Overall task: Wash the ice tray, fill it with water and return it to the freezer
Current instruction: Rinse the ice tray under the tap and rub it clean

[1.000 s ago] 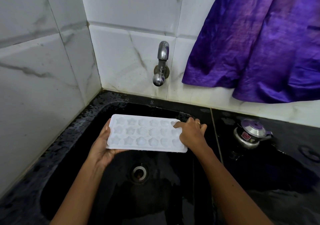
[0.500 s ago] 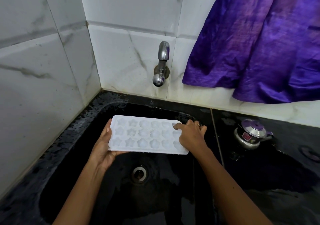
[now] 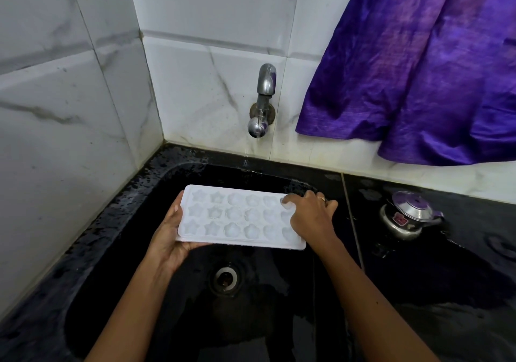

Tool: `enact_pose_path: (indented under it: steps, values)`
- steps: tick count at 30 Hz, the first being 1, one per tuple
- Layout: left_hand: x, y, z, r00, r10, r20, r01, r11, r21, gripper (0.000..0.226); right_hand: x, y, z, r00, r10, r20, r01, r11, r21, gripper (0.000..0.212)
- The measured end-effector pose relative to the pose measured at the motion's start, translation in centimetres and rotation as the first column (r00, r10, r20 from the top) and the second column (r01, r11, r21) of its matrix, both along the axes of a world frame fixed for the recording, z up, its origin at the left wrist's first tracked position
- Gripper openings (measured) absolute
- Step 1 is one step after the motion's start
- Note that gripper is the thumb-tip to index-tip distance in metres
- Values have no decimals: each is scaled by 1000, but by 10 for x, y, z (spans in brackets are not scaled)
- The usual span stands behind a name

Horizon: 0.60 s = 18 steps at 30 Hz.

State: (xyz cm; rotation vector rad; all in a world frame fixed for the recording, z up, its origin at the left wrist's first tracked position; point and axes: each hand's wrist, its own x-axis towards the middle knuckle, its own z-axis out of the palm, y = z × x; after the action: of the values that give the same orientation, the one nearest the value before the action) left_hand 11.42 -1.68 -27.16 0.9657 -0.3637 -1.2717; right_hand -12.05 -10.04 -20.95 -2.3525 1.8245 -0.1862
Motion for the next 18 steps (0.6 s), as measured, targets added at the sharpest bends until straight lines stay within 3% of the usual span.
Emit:
enact_pose_path:
  steps: [3,11,18]
  values:
    - [-2,0,2,1000,-5,7,5,1000,-3,40,2,0,3,998,35,58,-30,996,-85,51]
    - [-2,-5,3,1000,0,1,0,1000,5,39,17,-7,1,987,138,-79,-134,990,54,57]
    - [0,-4,5,1000,-1,24,1,1000,-9,42,18,-9,2,982,178,-64,-173,981,84,61]
